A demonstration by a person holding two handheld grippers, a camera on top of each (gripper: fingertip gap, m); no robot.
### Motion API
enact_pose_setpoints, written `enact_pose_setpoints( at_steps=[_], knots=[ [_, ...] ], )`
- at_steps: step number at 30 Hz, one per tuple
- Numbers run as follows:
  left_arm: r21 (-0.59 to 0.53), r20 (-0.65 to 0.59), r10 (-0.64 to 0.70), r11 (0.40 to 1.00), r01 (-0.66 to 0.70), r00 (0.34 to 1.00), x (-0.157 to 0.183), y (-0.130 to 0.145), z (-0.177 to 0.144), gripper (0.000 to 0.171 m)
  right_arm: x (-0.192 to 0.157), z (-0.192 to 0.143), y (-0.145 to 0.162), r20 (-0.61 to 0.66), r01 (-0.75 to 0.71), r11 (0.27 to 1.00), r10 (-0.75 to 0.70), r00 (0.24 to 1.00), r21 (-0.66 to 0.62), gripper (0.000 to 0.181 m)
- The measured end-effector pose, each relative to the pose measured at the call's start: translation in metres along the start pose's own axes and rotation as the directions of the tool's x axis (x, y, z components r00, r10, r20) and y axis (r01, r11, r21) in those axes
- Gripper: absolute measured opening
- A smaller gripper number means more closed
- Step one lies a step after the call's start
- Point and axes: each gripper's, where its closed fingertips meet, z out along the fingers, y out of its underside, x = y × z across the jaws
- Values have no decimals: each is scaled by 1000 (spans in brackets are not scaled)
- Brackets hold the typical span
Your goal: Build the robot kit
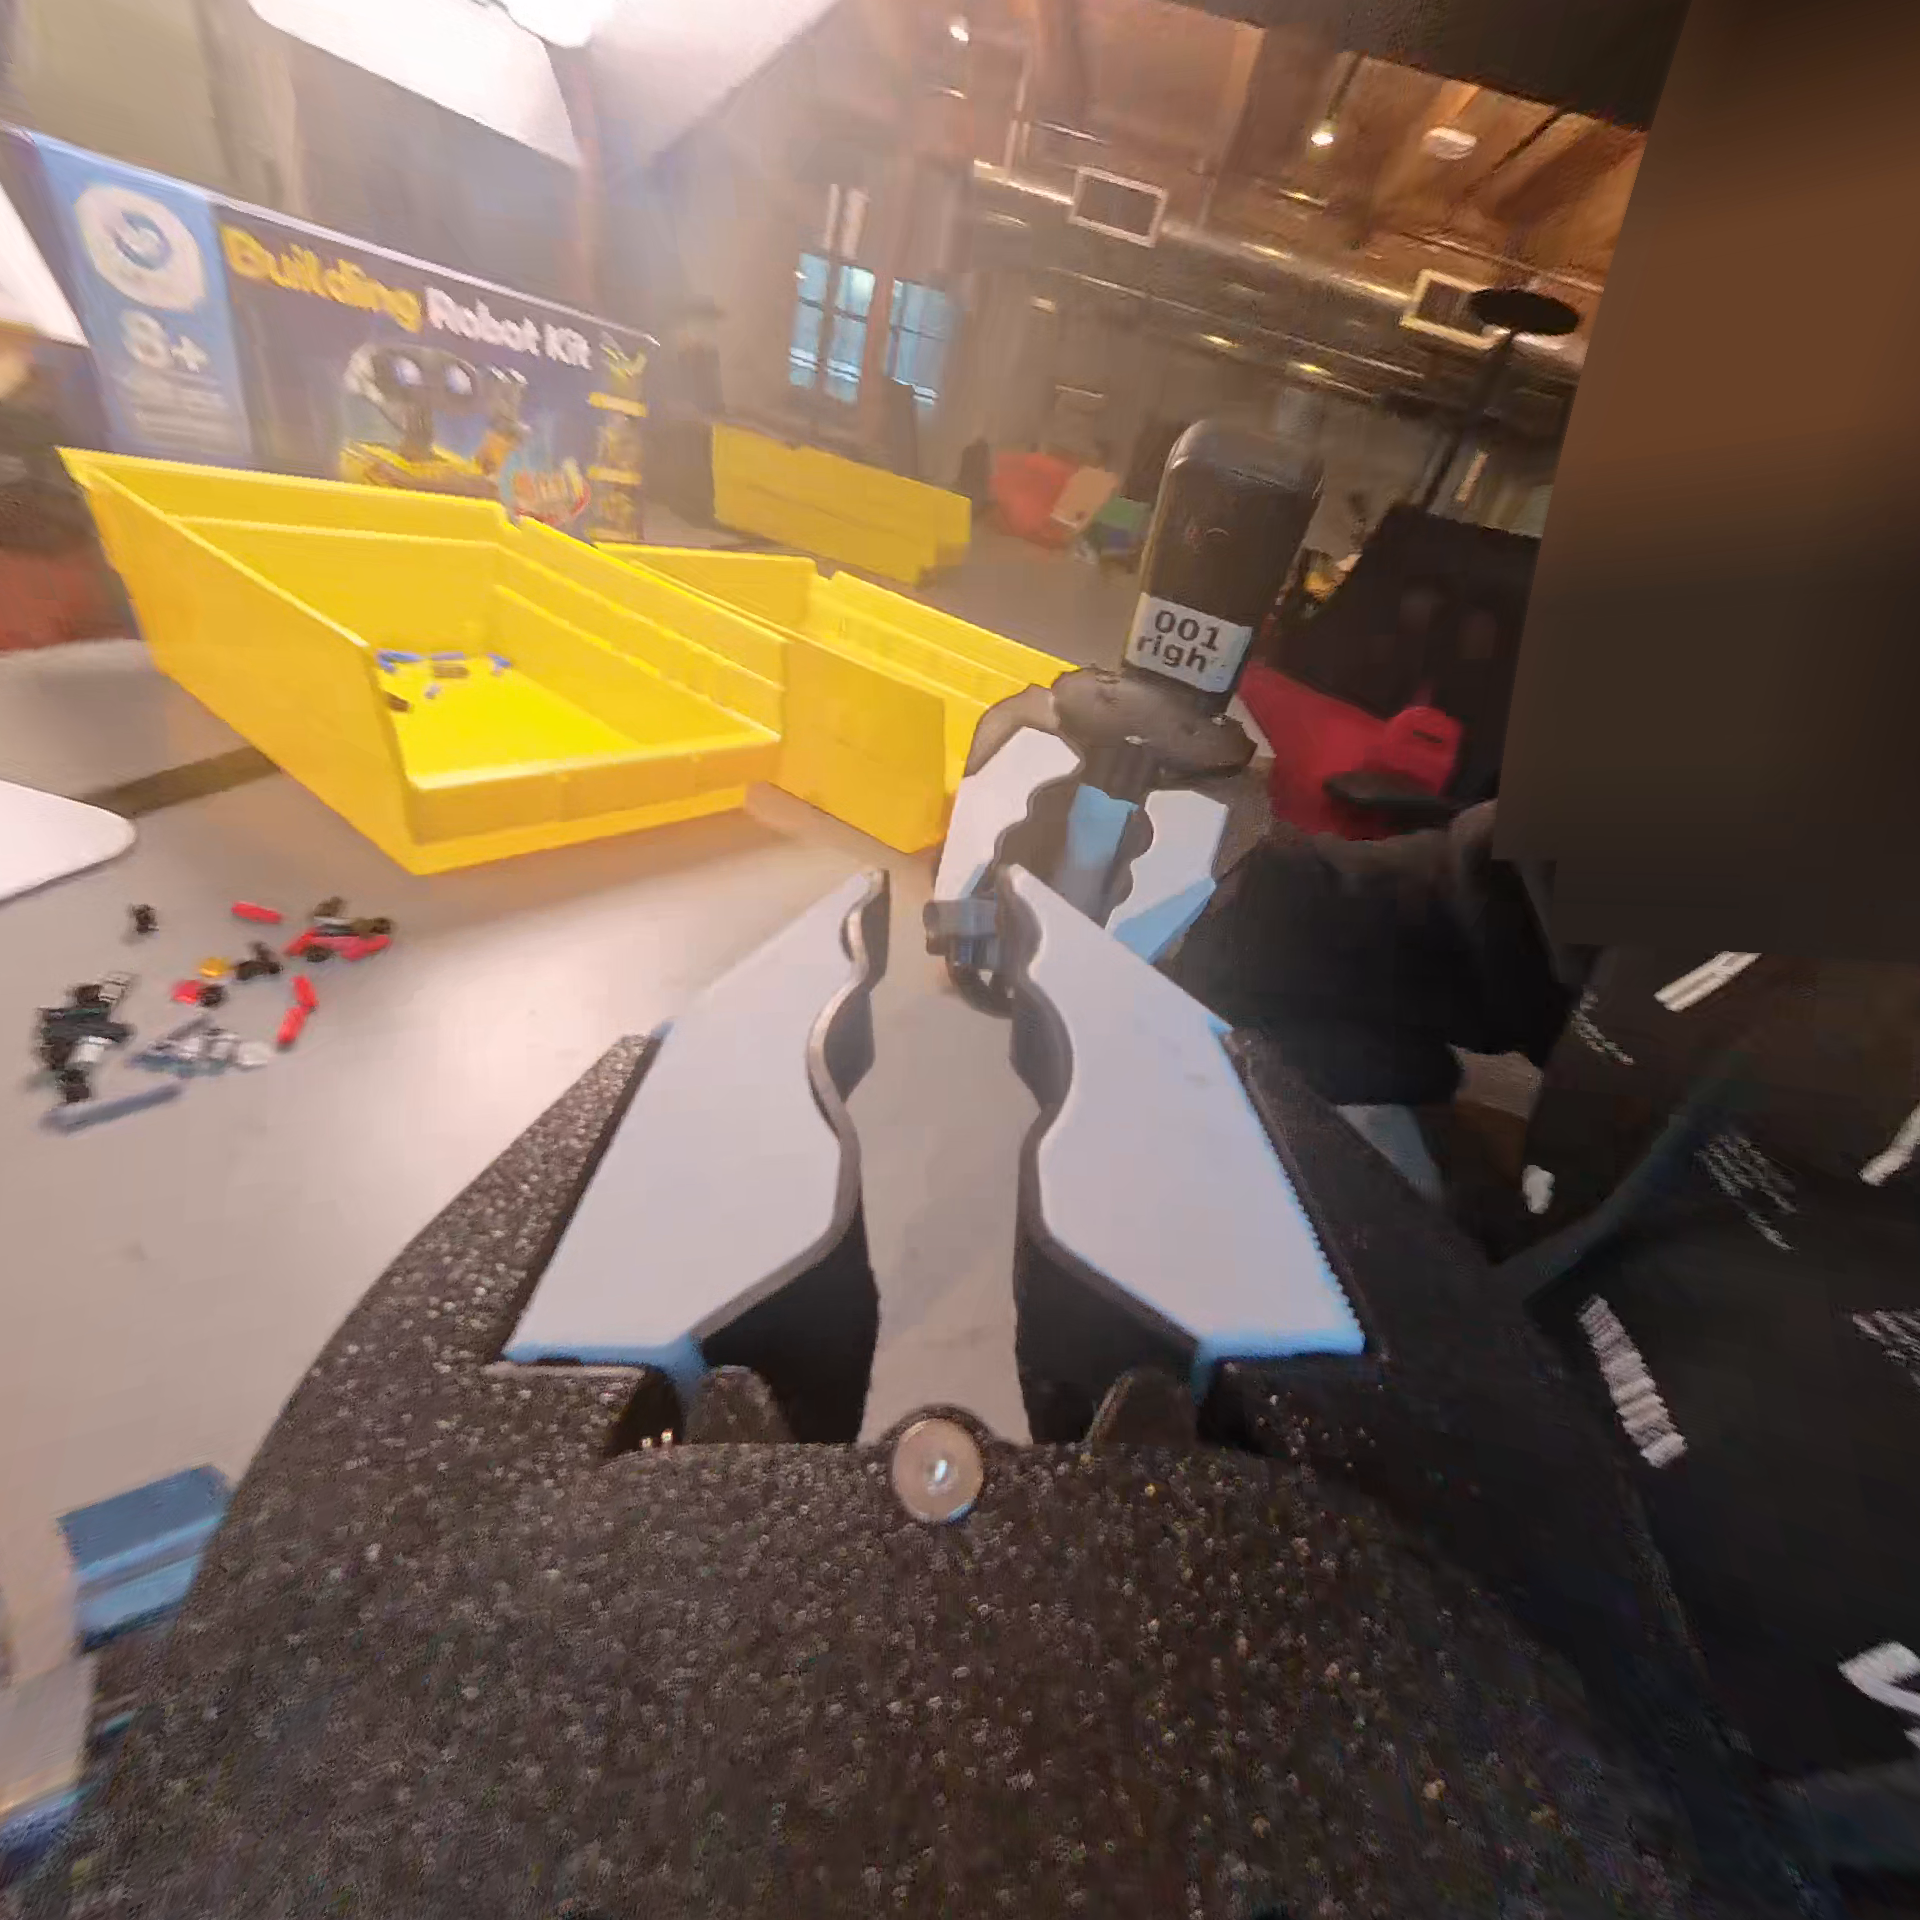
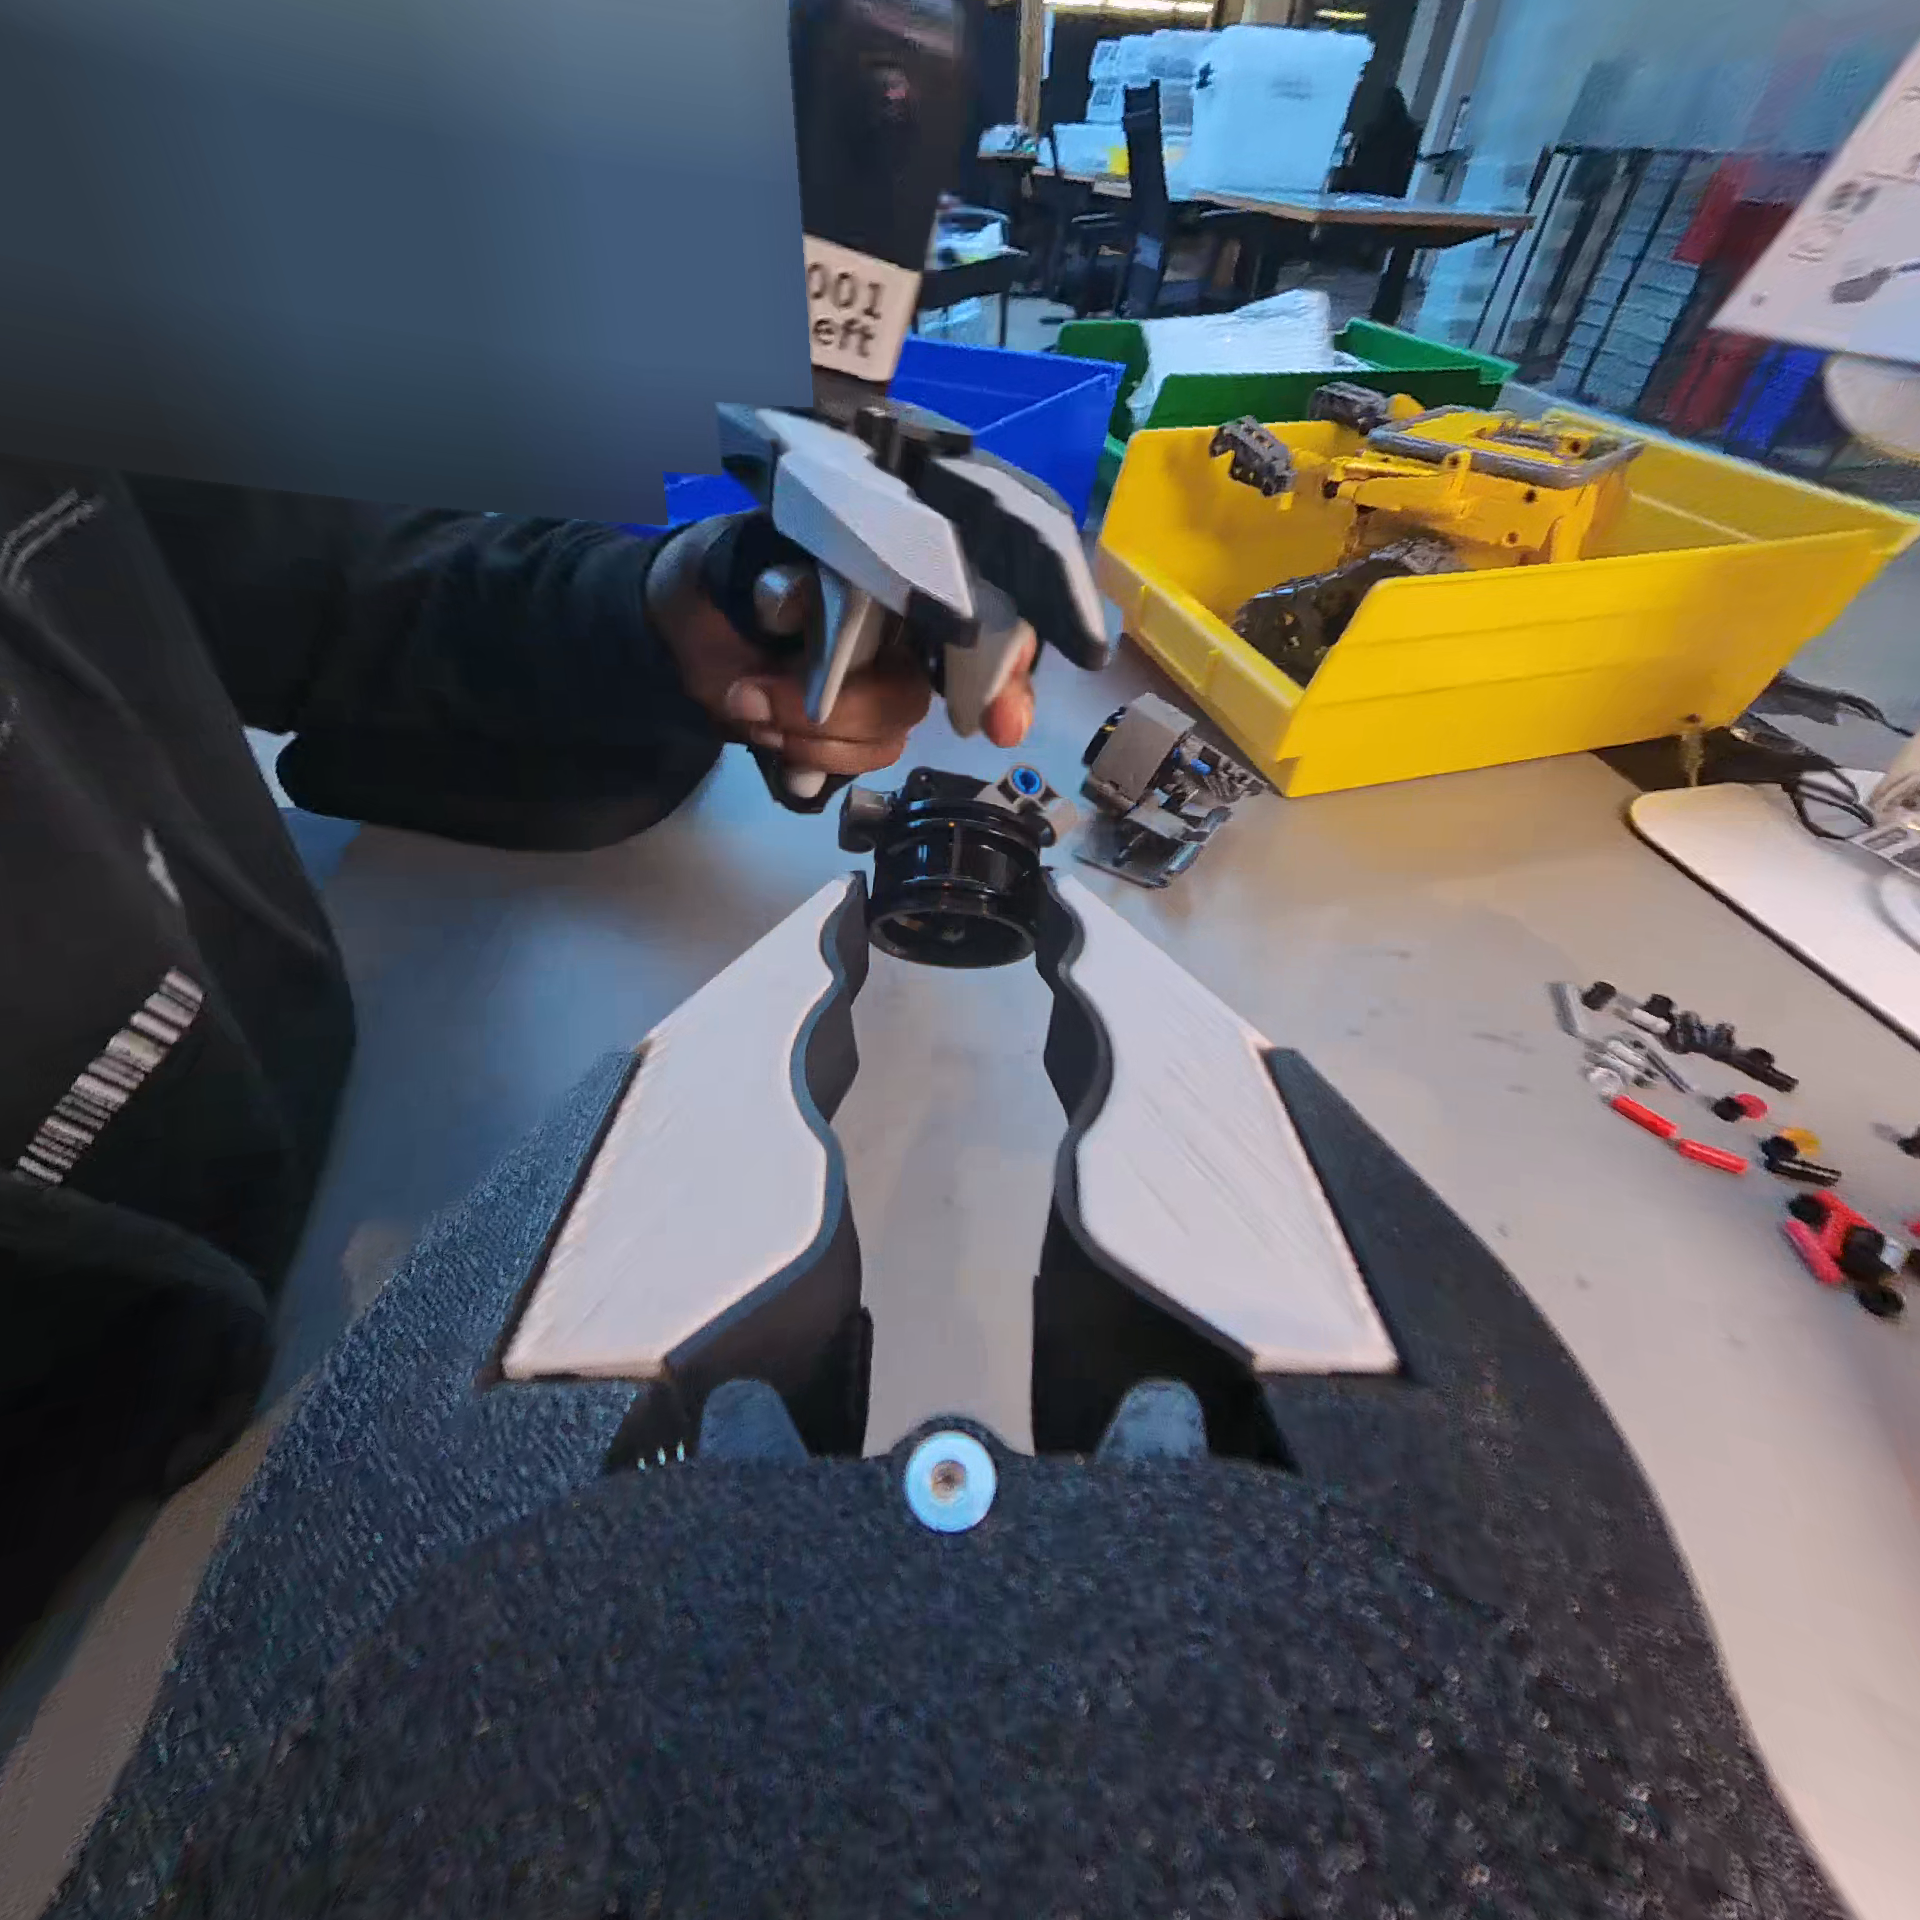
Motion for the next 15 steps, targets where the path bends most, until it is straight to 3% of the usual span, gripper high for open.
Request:
enact_pose_setpoints(
  at_steps=[2, 5, 9, 15],
  knots=[
    [-36, -66, -27, 999, 25, 997, 11, 11, 4, 31, -16, 4, 1, 52, 60, 998, -60, 997, 1, 32],
    [-114, -124, -10, 993, -4, 992, 22, 27, 7, 36, -29, 6, -2, 100, 122, 992, -124, 987, 28, 32],
    [-148, -220, -47, 989, 14, 974, 38, 31, 5, 18, -35, 6, -2, 79, 228, 973, -229, 970, 22, 32],
    [-163, -306, -19, 986, -33, 952, 55, 32, -1, 16, -51, 0, -10, 136, 265, 960, -276, 951, 94, 32]
  ],
)
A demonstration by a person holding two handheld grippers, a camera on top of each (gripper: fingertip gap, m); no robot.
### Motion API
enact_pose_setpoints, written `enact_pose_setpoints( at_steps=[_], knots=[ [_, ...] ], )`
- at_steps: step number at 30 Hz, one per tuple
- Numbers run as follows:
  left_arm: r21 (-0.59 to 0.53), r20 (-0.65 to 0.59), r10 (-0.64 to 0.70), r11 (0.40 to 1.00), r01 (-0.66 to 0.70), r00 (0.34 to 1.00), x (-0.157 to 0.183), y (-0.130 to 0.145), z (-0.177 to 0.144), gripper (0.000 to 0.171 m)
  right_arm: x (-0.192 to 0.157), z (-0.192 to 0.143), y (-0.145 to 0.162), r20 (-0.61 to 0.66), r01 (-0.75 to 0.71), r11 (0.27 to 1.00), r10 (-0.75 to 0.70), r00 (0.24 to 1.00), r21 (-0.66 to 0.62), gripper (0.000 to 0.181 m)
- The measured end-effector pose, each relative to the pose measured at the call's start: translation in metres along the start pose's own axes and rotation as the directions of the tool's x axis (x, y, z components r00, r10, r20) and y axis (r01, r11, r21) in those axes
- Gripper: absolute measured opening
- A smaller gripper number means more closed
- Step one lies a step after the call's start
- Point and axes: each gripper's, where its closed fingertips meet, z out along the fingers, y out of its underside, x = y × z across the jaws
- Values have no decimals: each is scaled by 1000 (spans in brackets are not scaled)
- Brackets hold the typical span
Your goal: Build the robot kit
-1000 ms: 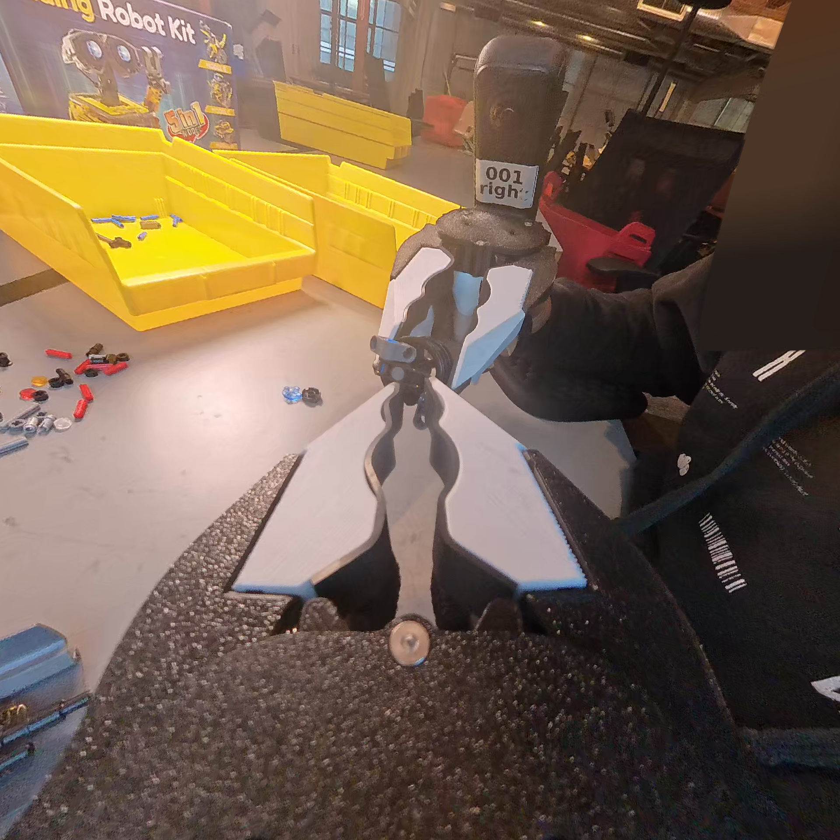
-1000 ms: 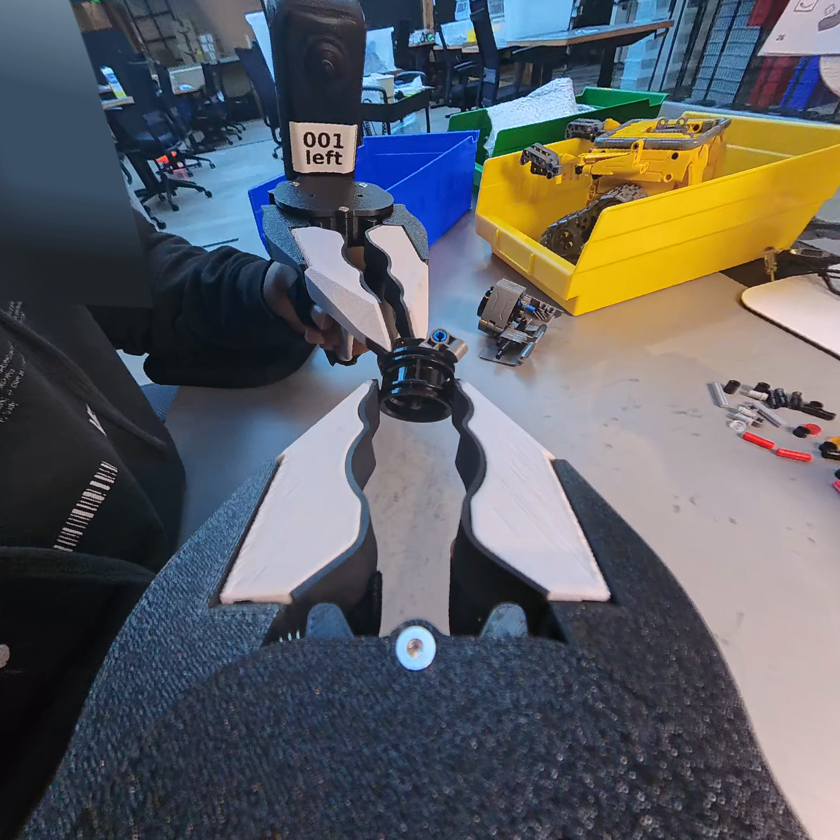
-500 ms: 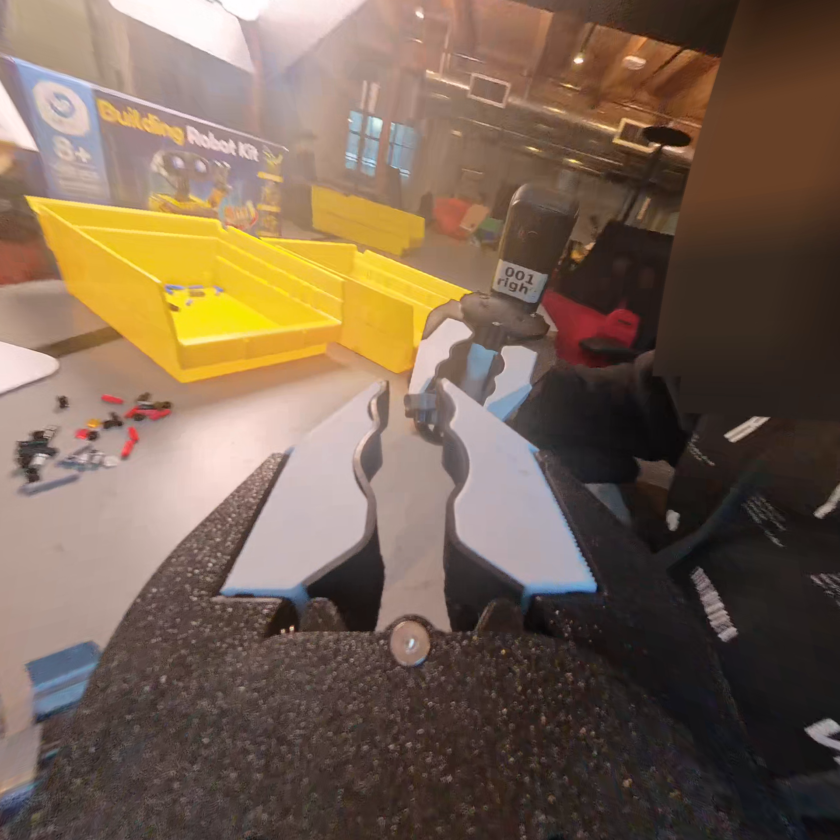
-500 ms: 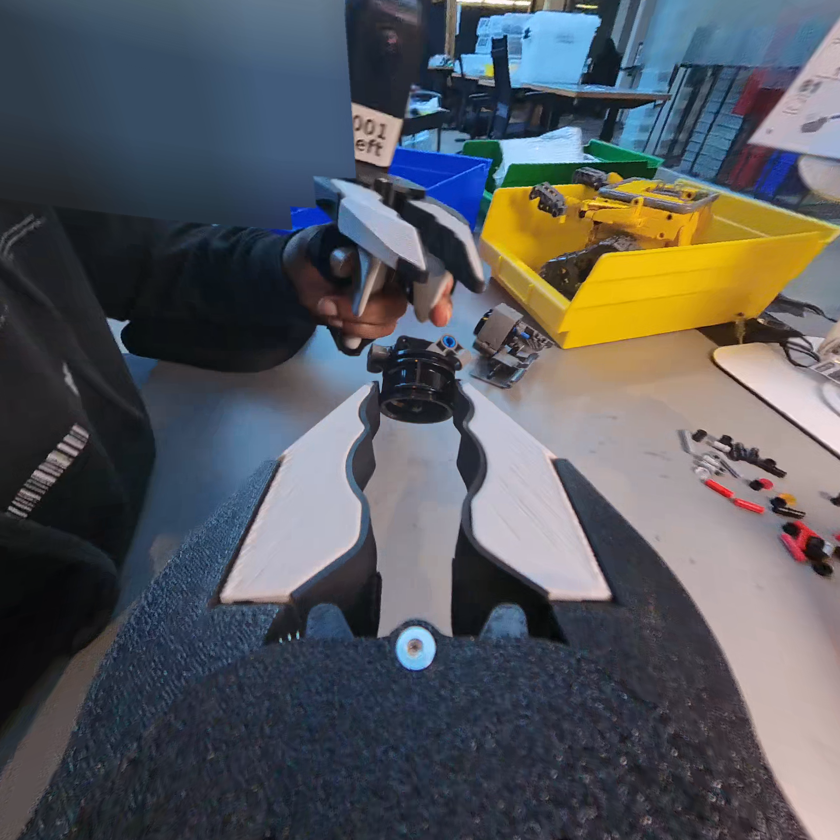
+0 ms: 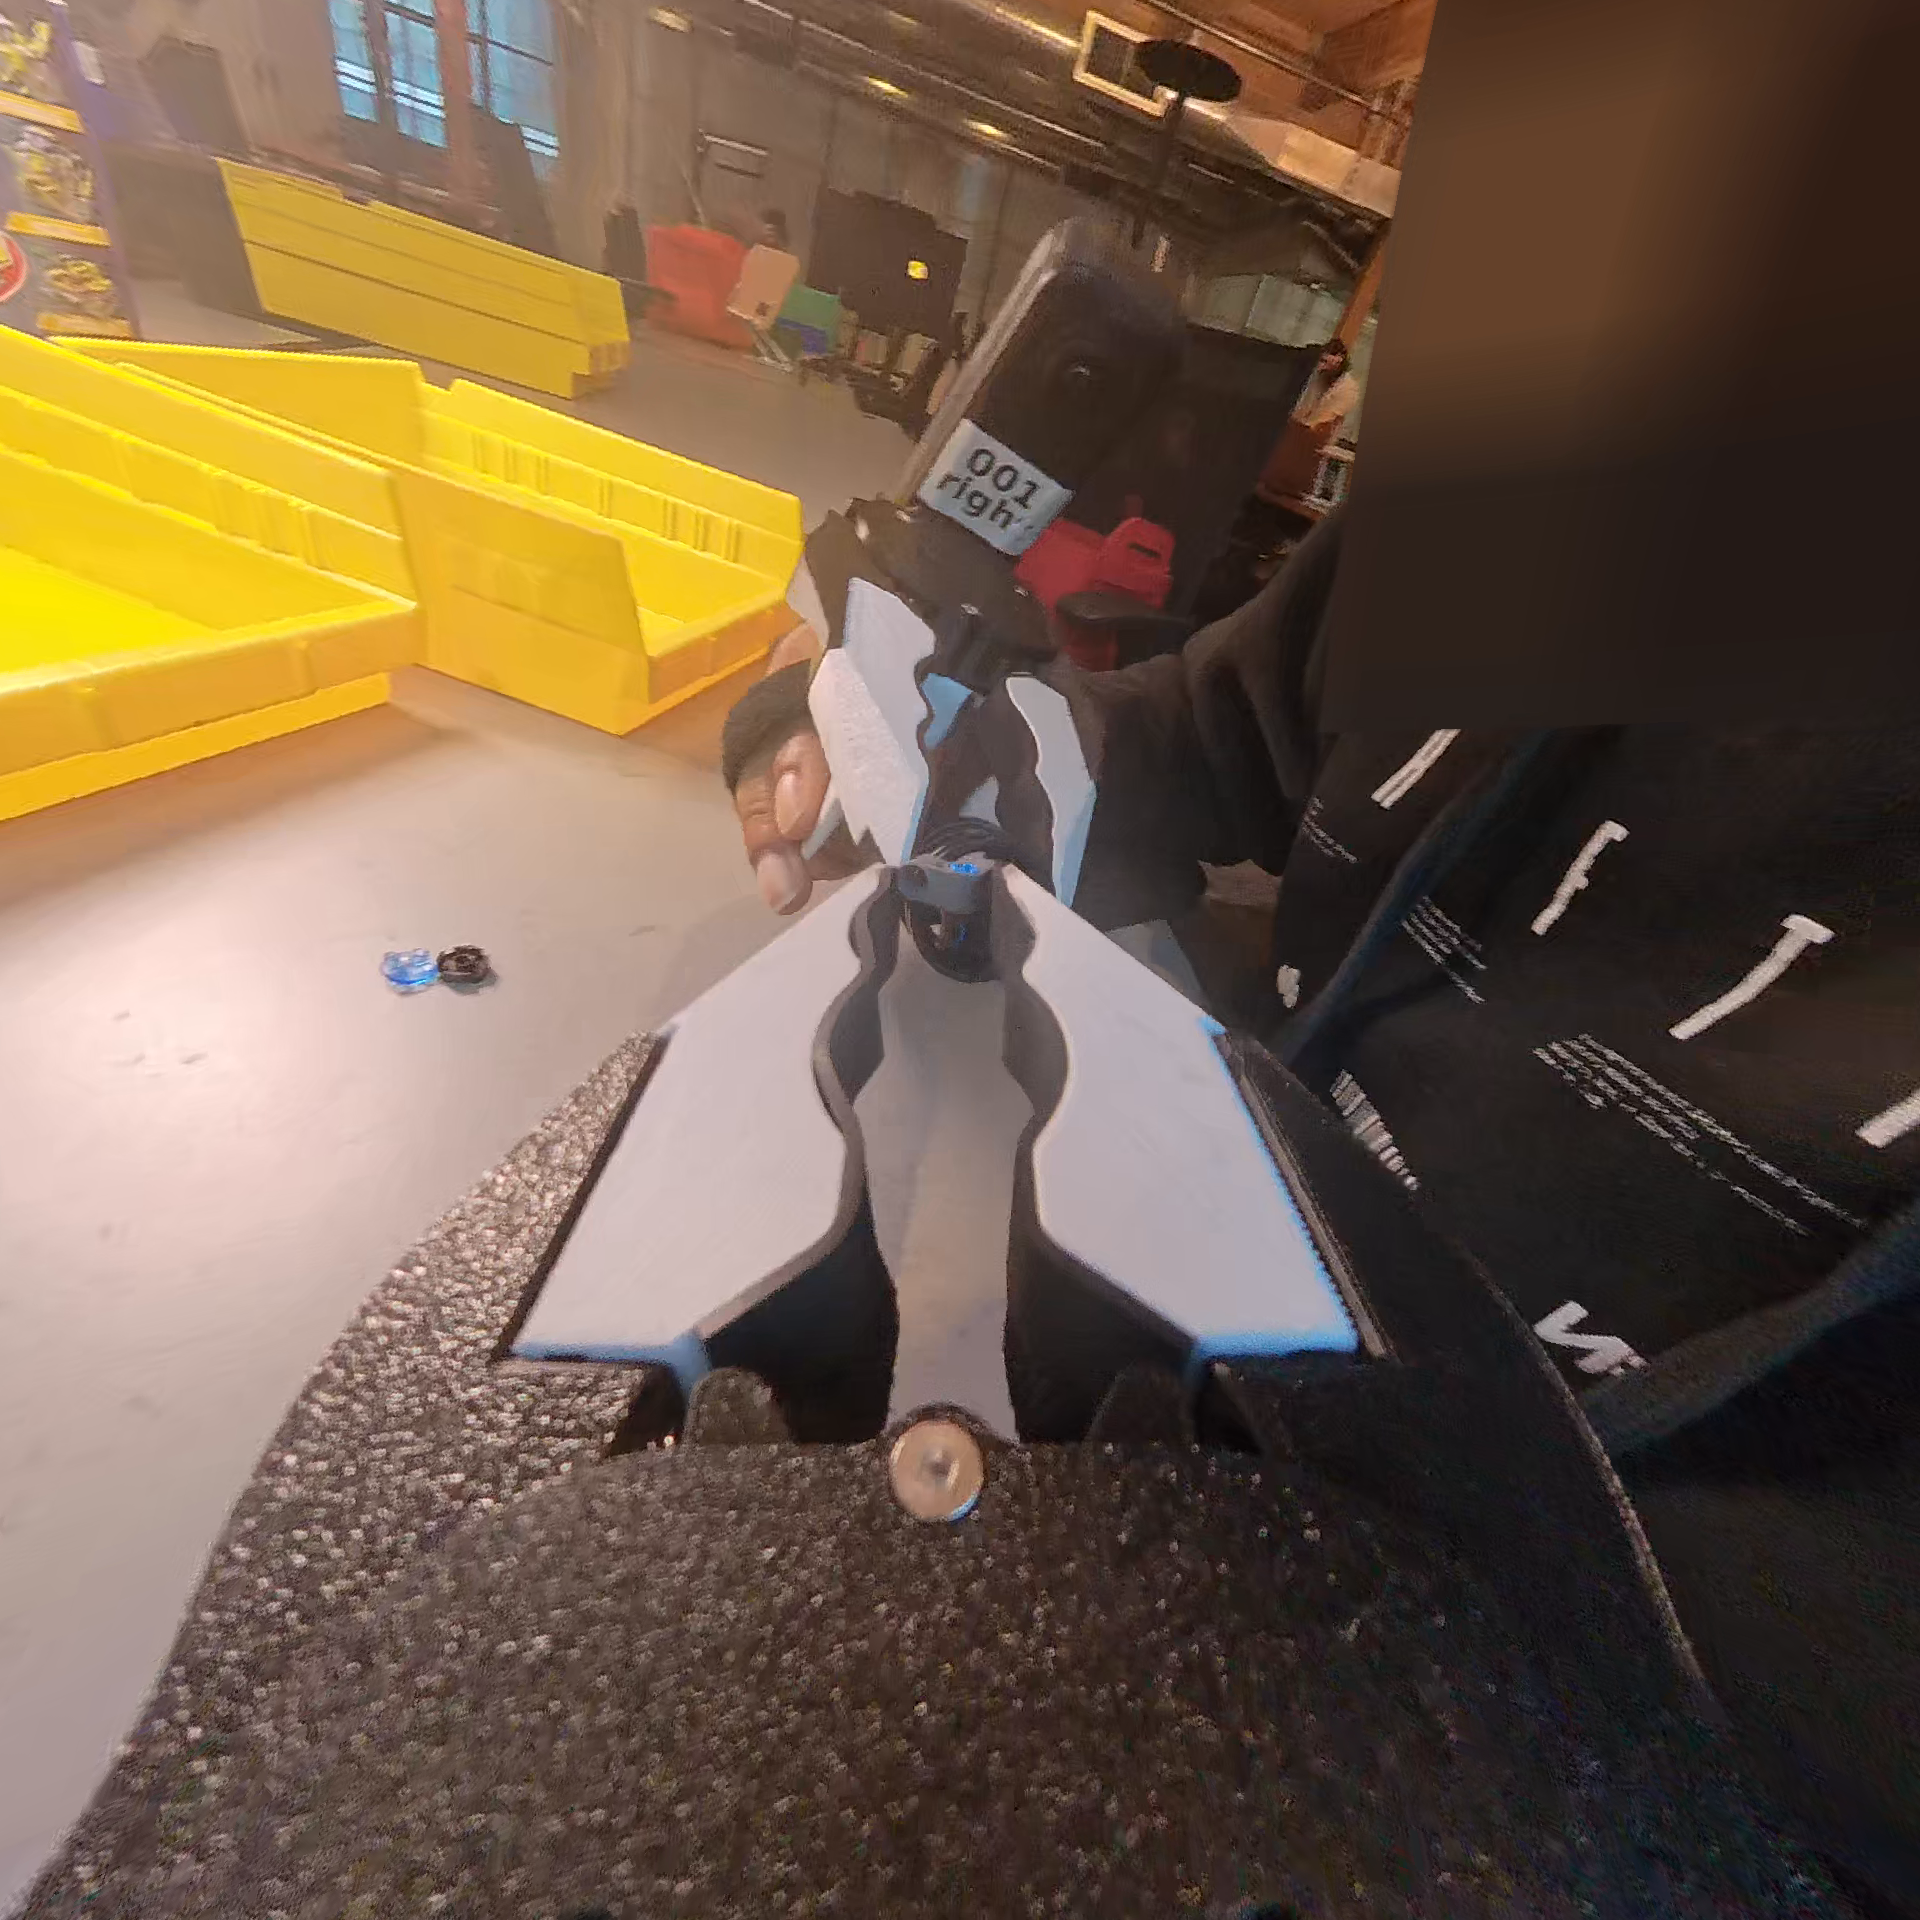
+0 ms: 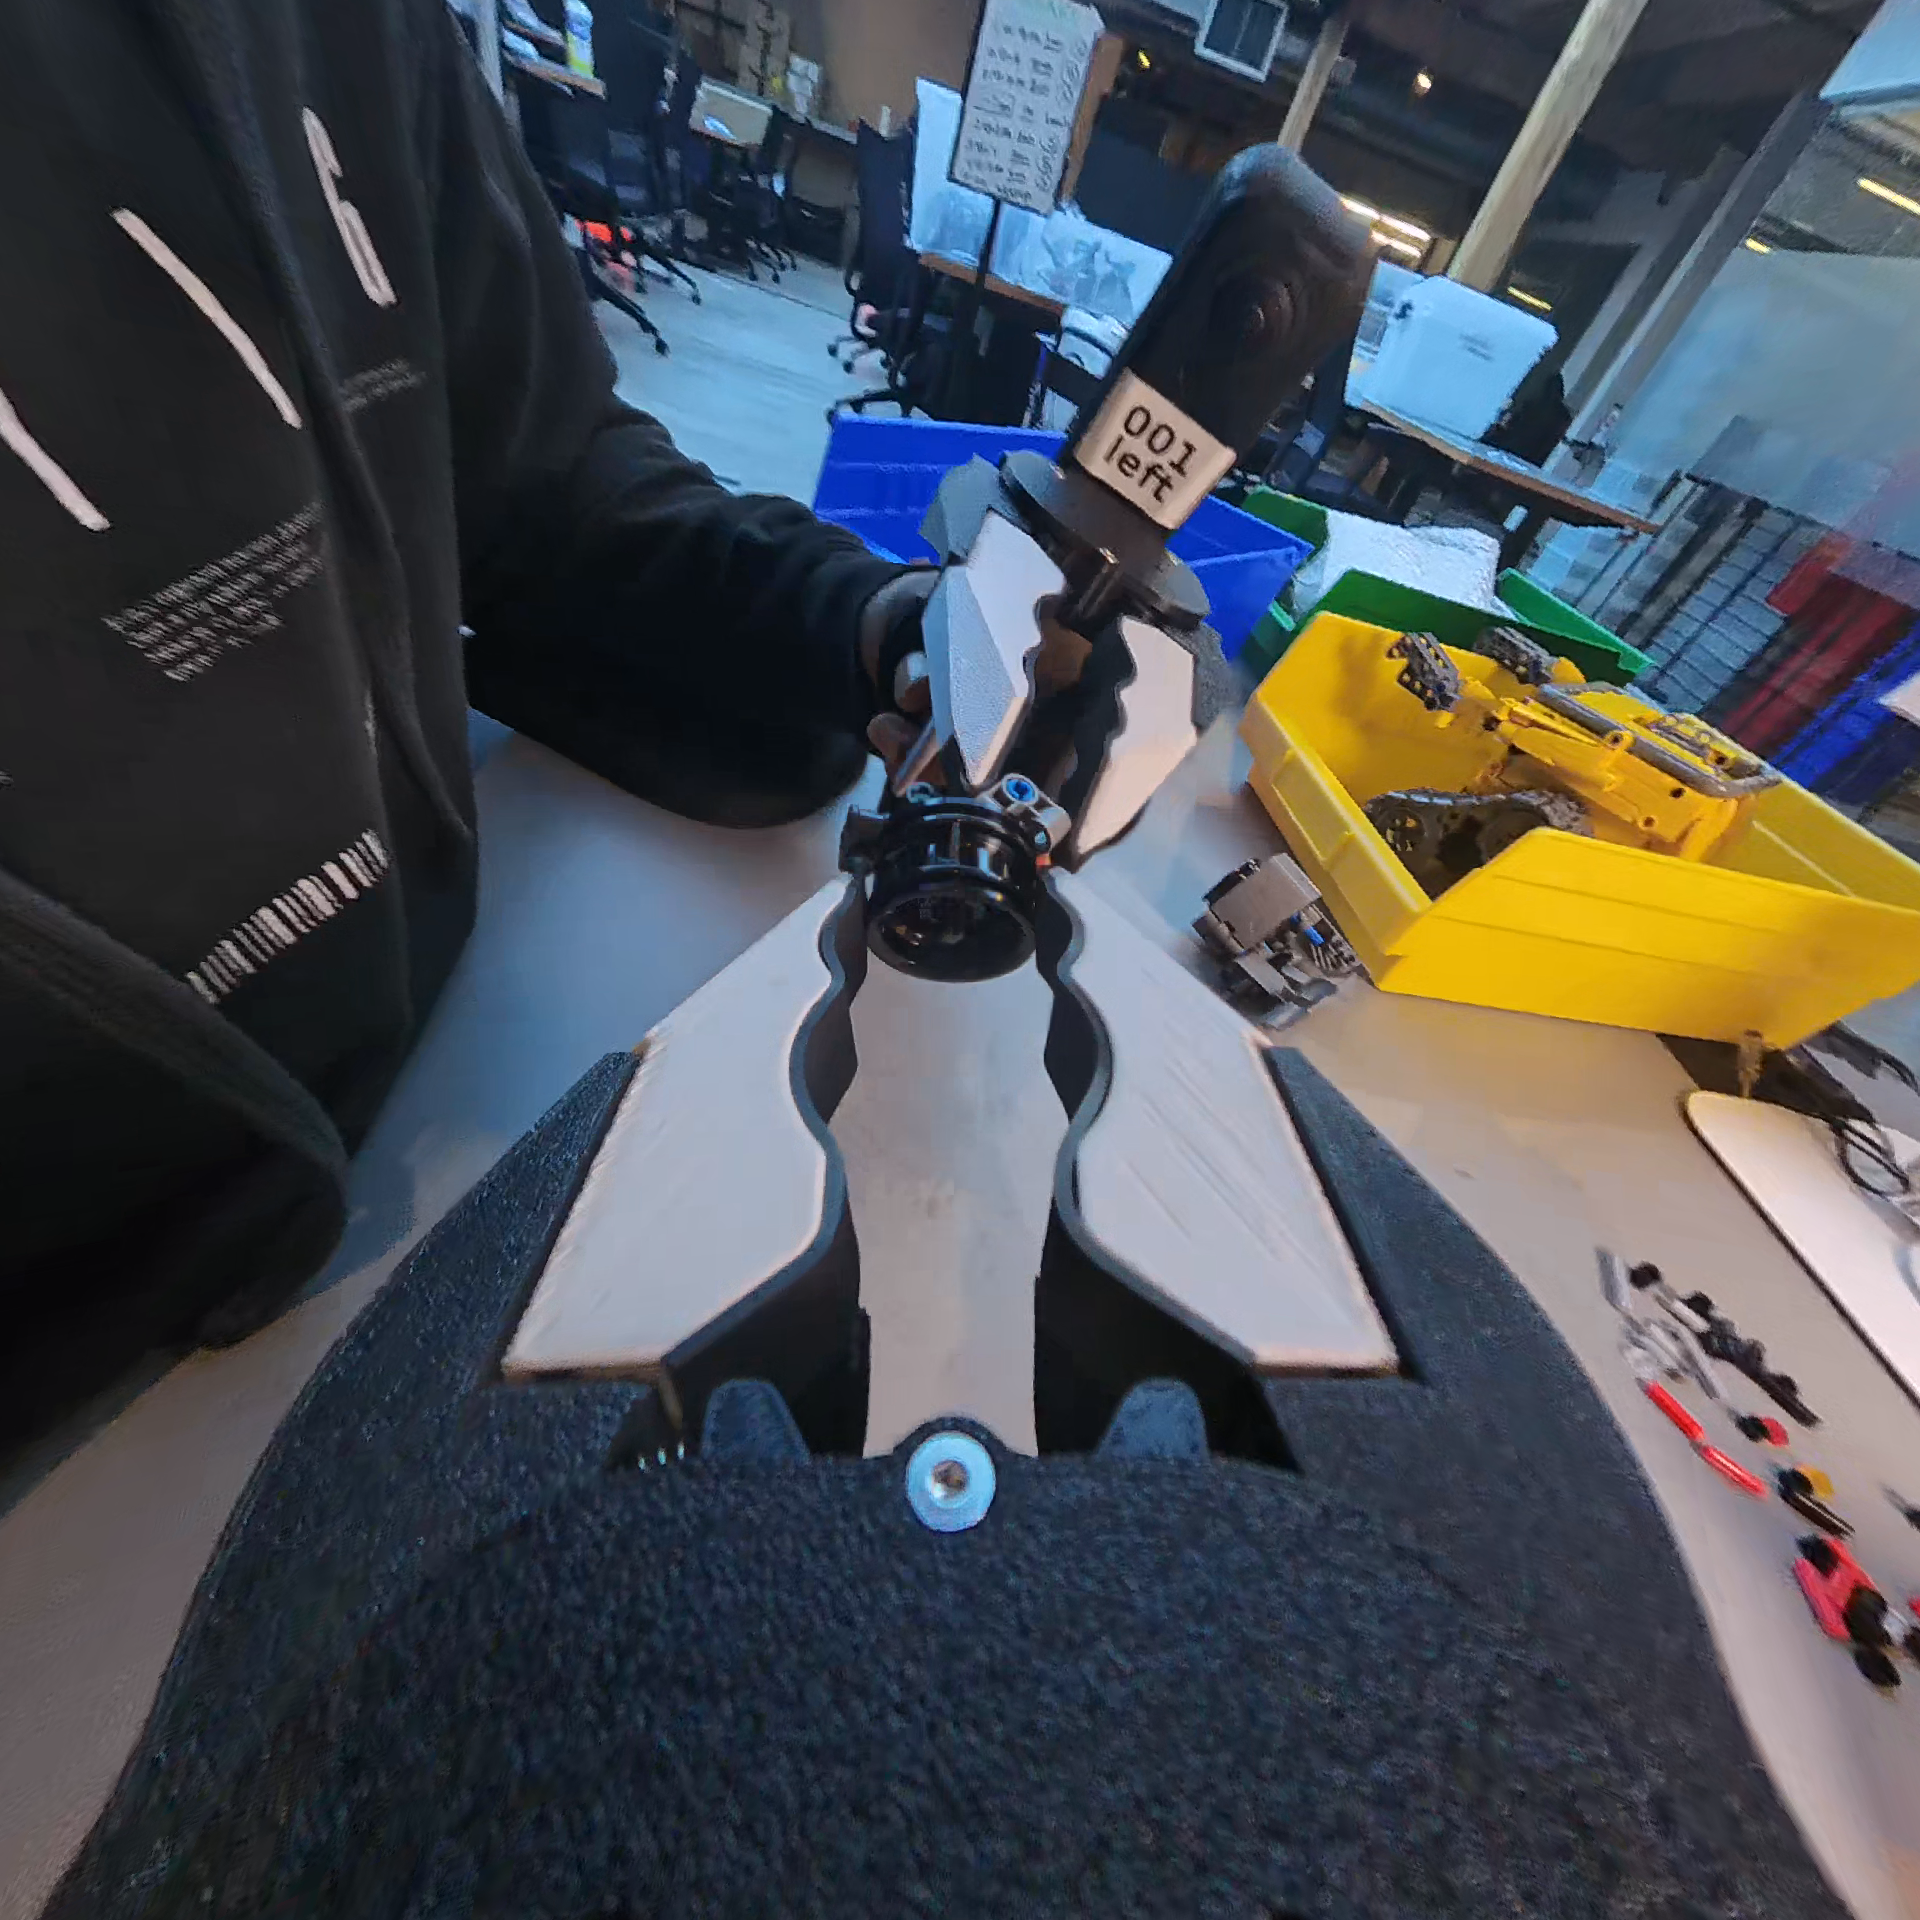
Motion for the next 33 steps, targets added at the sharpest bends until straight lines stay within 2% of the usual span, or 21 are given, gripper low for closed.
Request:
enact_pose_setpoints(
  at_steps=[3, 6, 15, 18, 23, 30, 33],
  knots=[
    [-12, -88, -16, 1000, 15, 996, 12, 4, 2, 16, -14, -2, -5, 122, -85, 995, 78, 990, 51, 32],
    [-6, -197, -47, 999, 46, 979, 25, 7, 3, 14, -27, -5, -11, 265, -215, 970, 180, 947, 110, 32],
    [10, -341, -60, 998, 68, 938, 47, 6, 6, 11, -45, -13, -23, 459, -370, 917, 268, 847, 149, 31],
    [14, -326, -67, 997, 76, 943, 44, 5, 6, 11, -42, -13, -21, 446, -368, 919, 271, 853, 144, 31],
    [-16, -207, -62, 998, 60, 976, 30, 12, 7, 15, -33, -10, -6, 349, -300, 950, 251, 903, 91, 32],
    [-15, -110, -90, 996, 89, 990, 15, 10, 6, 15, -20, -6, 3, 255, -272, 961, 252, 933, 45, 32],
    [-38, -101, -60, 998, 56, 993, 17, 12, 7, 15, -23, -2, 9, 245, -247, 969, 237, 940, 12, 32]
  ],
)
